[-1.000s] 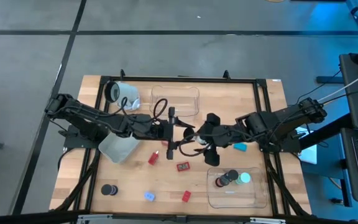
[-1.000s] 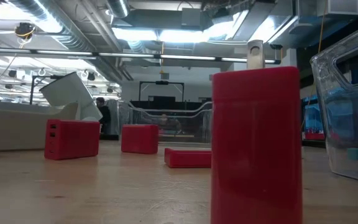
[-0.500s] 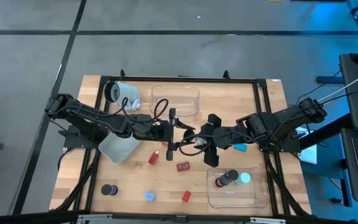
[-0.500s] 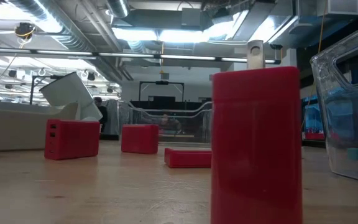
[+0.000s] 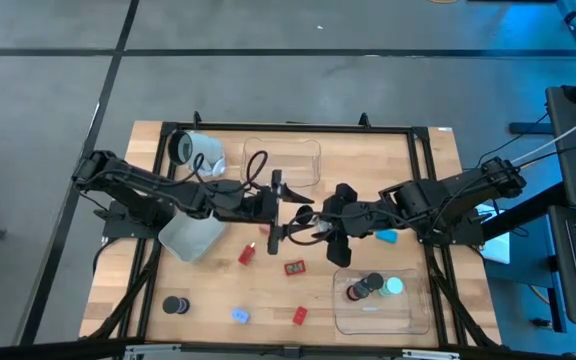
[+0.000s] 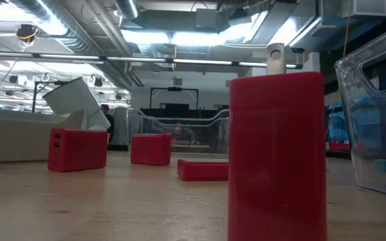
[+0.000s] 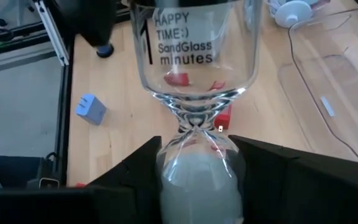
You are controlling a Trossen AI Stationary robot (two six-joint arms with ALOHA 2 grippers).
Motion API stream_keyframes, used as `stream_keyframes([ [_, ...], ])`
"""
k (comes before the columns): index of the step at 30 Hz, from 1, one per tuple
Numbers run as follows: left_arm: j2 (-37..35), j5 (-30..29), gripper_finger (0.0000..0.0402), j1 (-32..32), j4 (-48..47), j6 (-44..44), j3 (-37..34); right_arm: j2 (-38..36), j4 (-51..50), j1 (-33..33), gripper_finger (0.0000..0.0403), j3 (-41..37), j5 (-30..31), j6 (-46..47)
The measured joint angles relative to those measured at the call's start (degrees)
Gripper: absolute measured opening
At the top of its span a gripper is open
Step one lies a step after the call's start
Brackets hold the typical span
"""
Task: Pick & Place Office items
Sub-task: Put the white hourglass into the bottom transparent bin
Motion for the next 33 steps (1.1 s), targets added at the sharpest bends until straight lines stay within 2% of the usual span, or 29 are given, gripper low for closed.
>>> stream_keyframes([
  [7,-1.5,-0.1,0.0300,0.9,-2.8,-3.9,0.0,-0.1,-0.7,0.0,0.0167,0.0,0.1,0.6],
  [12,-5.7,-5.4,0.0311,0.9,-7.0,-2.8,0.0,-1.6,-7.5,0.0,0.0167,0.0,0.0,6.7],
  [16,-10.0,-11.0,0.0311,0.9,-14.8,-5.2,0.0,-3.8,-15.7,0.5,0.0167,0.0,-1.9,15.8],
  [23,-15.9,-18.0,0.0301,0.7,-36.3,-16.6,0.0,-3.4,-31.4,6.3,0.0169,0.0,-11.6,37.6],
  [28,-16.5,-22.5,0.0293,0.7,-47.0,-22.2,0.0,-2.0,-33.5,13.5,0.0171,0.0,-19.5,53.2],
  [31,-15.9,-25.1,0.0287,0.7,-49.3,-23.1,0.0,-1.1,-33.5,17.9,0.0168,0.0,-25.6,61.0],
  [33,-15.7,-27.5,0.0282,0.7,-50.6,-23.1,-0.1,-0.5,-33.5,20.7,0.0168,0.0,-31.4,62.7],
])
